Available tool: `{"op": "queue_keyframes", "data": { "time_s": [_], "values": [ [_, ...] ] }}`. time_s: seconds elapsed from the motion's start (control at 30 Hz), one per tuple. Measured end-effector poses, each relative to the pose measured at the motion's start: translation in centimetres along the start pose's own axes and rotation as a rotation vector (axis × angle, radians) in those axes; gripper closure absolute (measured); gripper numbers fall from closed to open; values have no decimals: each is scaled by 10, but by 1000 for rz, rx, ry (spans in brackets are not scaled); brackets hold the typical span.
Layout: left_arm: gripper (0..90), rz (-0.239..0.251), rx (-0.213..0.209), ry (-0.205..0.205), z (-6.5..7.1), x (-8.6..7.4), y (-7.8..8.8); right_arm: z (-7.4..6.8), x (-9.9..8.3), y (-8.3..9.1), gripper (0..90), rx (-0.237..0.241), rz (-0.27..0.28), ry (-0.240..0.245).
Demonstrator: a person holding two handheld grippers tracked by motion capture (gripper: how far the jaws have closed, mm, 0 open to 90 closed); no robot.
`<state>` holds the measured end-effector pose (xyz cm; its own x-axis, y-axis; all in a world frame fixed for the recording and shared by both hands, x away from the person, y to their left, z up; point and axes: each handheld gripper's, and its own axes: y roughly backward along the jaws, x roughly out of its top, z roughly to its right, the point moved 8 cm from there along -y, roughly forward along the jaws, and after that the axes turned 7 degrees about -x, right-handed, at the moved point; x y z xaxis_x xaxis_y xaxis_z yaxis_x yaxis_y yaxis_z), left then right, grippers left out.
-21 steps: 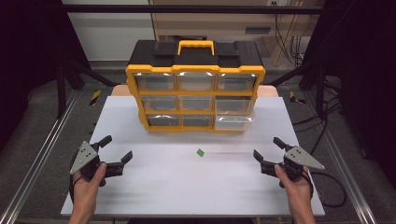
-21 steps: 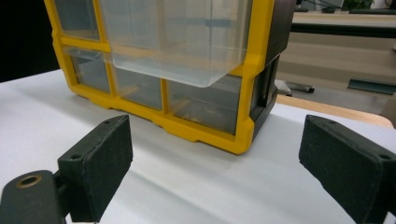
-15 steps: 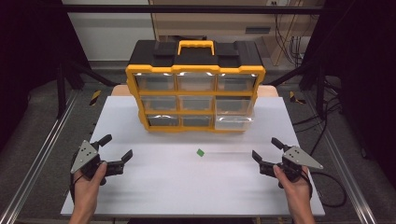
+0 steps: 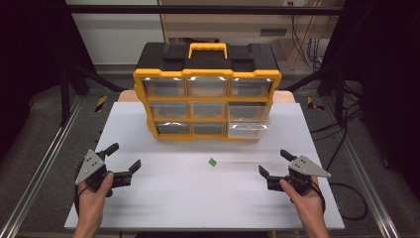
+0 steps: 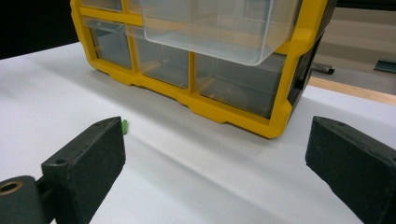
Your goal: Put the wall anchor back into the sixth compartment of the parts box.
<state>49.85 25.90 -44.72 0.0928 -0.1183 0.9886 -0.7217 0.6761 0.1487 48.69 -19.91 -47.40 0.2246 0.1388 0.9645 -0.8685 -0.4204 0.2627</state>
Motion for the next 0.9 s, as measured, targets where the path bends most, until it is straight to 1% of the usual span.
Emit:
{"op": "queue_keyframes", "data": {
  "time_s": [0.03,0.13,0.17,0.2,0.27,0.33,0.37,0.4,0.43,0.47,0.5,0.6,0.63,0.7,0.77,0.8,0.83,0.87,0.9],
  "values": [
    [11,0,1,-1,0,0,0,-1,-1,-1,53,-2,-5,8],
    [11,-1,3,1,0,0,0,-3,-1,-2,52,-1,-16,7],
    [11,-2,4,4,-1,-1,0,-6,0,-4,44,9,-22,-13],
    [11,-2,5,5,-1,-1,1,-9,0,-5,44,12,-28,-18],
    [11,0,5,6,-1,0,1,-15,-2,-8,53,14,-44,2],
    [11,0,4,6,0,0,1,-24,-2,-11,61,28,-63,7],
    [11,-1,4,4,0,-1,0,-24,-2,-11,61,28,-63,7],
    [11,-3,1,1,1,-1,0,-34,-3,-14,96,39,-90,15],
    [11,-4,3,0,1,-1,0,-38,-2,-15,97,49,-93,20],
    [11,-4,3,0,1,-1,0,-38,-2,-15,97,49,-93,20],
    [11,-7,3,0,1,-1,0,-49,-2,-19,114,75,-110,40],
    [11,-7,3,1,2,-2,0,-63,-1,-24,132,97,-130,44],
    [11,-8,3,0,2,-2,0,-67,-1,-27,133,101,-143,51],
    [11,-11,0,-3,3,-3,-1,-80,1,-31,151,129,-157,69],
    [11,-14,-3,-4,3,-3,-1,-88,2,-36,166,139,-173,85],
    [11,-14,-3,-4,3,-3,-1,-93,2,-38,178,152,-181,89],
    [11,-15,-4,-5,4,-3,-2,-93,2,-38,178,152,-181,89],
    [11,-14,-4,-5,4,-3,-2,-102,3,-46,187,169,-204,102],
    [11,-13,-5,-4,4,-3,-2,-106,3,-49,192,177,-213,114]
  ]
}}
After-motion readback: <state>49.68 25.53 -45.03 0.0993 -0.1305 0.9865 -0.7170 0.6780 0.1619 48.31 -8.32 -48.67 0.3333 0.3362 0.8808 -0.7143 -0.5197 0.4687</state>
